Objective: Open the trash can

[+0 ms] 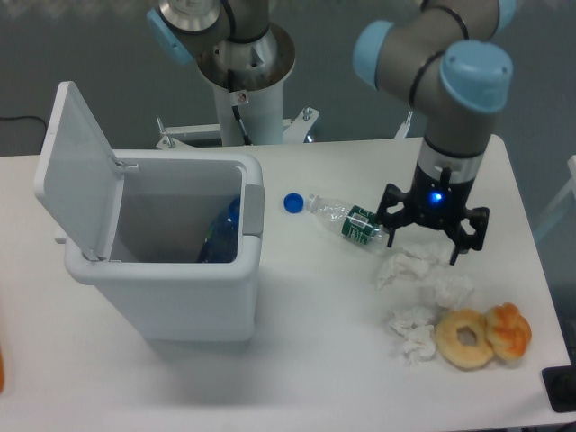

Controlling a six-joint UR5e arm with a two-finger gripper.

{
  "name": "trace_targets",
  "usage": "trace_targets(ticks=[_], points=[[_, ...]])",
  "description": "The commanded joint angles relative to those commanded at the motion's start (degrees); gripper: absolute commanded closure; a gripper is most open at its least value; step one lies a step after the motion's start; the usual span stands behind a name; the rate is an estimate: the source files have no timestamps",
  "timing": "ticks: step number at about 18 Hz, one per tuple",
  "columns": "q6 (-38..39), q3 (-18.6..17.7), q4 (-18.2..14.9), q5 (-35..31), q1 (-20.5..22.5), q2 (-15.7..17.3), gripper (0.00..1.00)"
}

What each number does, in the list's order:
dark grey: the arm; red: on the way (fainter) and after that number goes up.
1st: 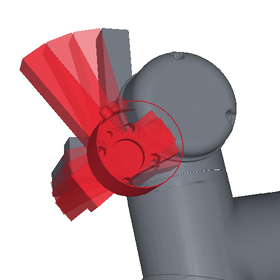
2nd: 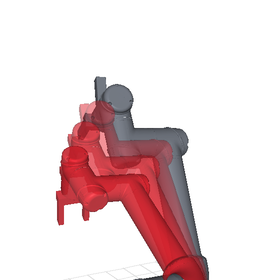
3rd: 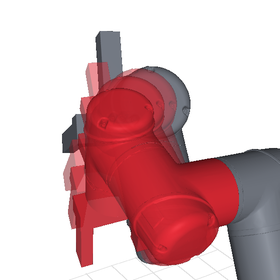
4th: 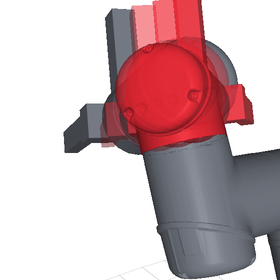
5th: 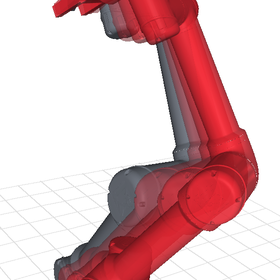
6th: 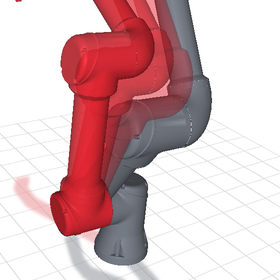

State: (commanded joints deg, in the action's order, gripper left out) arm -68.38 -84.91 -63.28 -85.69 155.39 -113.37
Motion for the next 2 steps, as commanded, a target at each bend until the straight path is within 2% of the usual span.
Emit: trace_targets(ticks=[2], points=[[0.0,0.3,-0.1,-0.2,-0.1,-0.4,0.00]])
